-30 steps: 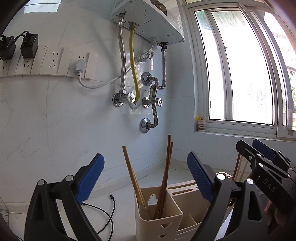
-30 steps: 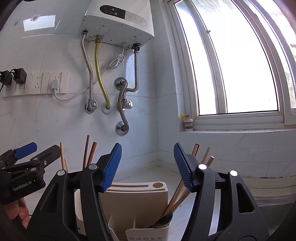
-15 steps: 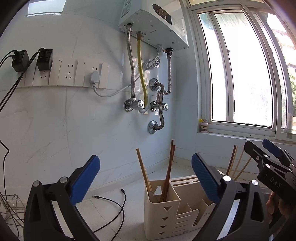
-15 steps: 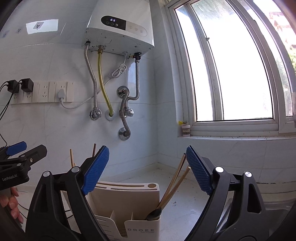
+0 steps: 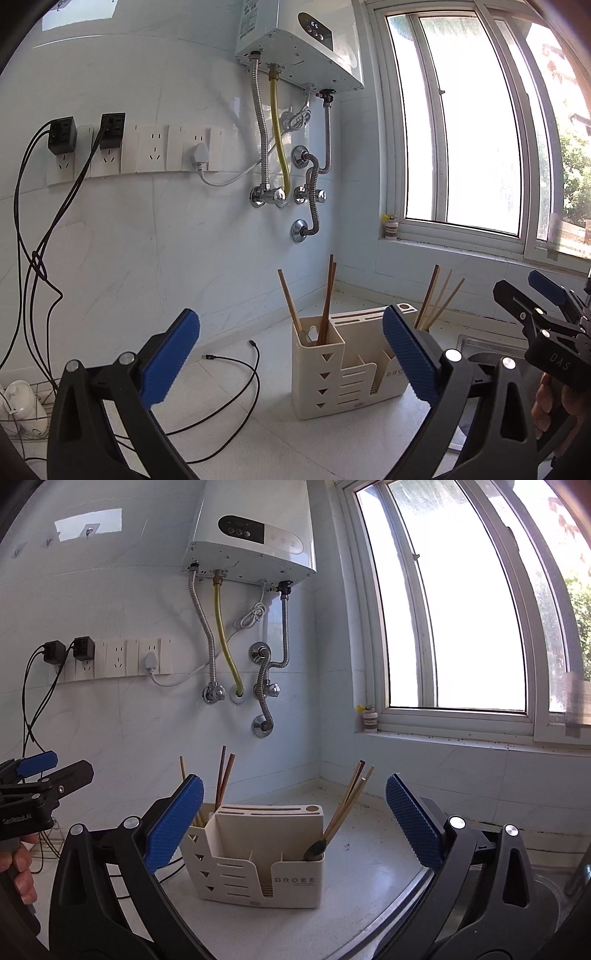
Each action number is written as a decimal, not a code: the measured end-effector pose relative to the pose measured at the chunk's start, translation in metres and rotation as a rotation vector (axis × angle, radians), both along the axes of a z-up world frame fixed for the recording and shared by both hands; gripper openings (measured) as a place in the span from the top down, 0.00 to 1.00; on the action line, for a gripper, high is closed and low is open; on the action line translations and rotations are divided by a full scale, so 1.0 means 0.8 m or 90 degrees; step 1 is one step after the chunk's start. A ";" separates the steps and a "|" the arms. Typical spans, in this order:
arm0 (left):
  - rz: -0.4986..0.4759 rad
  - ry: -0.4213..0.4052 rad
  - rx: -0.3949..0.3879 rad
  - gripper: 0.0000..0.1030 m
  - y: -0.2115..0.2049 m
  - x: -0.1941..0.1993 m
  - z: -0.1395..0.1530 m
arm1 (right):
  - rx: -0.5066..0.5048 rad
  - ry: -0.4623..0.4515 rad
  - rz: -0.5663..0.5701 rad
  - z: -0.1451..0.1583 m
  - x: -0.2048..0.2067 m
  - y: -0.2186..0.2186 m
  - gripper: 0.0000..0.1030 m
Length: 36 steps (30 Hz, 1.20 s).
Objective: Organize utensils
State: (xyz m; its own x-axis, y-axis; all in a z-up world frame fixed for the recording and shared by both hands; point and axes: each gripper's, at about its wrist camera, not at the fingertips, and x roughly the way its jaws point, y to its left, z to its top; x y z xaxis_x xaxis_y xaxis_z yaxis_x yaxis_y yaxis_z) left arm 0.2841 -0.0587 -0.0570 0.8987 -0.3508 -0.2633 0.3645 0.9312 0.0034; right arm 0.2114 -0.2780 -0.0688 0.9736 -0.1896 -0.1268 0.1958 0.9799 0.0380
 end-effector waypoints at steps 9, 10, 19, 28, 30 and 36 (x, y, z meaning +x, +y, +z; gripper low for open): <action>-0.019 0.082 -0.003 0.05 0.033 -0.058 0.028 | 0.000 0.104 0.036 0.046 -0.063 0.036 0.08; -0.021 0.095 -0.002 0.05 0.034 -0.063 0.029 | 0.004 0.125 0.046 0.049 -0.068 0.038 0.08; -0.006 0.134 0.057 0.05 0.021 -0.105 0.054 | 0.023 0.239 0.043 0.064 -0.105 0.033 0.08; 0.008 0.158 0.092 0.05 -0.003 -0.166 0.083 | 0.019 0.316 0.056 0.071 -0.135 0.014 0.08; 0.016 0.168 0.085 0.05 -0.006 -0.178 0.087 | 0.016 0.324 0.058 0.074 -0.143 0.009 0.08; 0.031 0.175 0.069 0.05 -0.014 -0.202 0.100 | 0.023 0.336 0.073 0.088 -0.159 -0.003 0.08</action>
